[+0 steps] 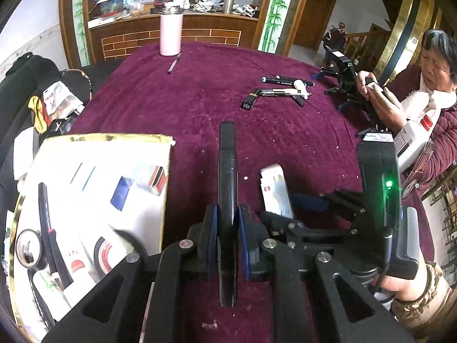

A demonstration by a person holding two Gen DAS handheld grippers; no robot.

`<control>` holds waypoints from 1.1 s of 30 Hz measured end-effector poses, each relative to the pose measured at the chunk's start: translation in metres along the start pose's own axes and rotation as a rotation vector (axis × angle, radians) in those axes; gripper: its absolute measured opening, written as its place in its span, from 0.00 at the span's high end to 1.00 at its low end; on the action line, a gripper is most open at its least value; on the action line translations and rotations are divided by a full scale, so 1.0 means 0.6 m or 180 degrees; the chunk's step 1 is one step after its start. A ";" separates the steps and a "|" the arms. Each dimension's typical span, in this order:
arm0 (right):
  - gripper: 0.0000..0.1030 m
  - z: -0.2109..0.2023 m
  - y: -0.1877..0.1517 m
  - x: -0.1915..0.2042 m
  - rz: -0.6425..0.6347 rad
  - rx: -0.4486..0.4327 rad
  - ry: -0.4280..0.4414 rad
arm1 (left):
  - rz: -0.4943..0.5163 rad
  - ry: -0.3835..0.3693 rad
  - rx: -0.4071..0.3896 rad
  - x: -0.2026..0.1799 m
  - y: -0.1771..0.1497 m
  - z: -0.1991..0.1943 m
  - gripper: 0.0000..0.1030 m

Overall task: Organize objects
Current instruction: 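Grasp the small white carton with the right gripper while the left grasps a black marker, then carry the carton in the right gripper while the left carries the marker to the box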

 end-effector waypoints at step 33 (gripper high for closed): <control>0.85 -0.045 0.025 0.039 -0.0214 -0.0300 0.0510 | -0.0610 0.0485 -0.0211 0.162 -0.082 -0.119 0.86</control>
Point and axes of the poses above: each gripper's, at about its wrist camera, not at the fingertips, and z roughly the way its jaws point, x to its left, y to its top, the point moved 5 cm from there along z, roughly the way its jaws point, and after that the axes turned 9 degrees about y, right-handed, at the moved point
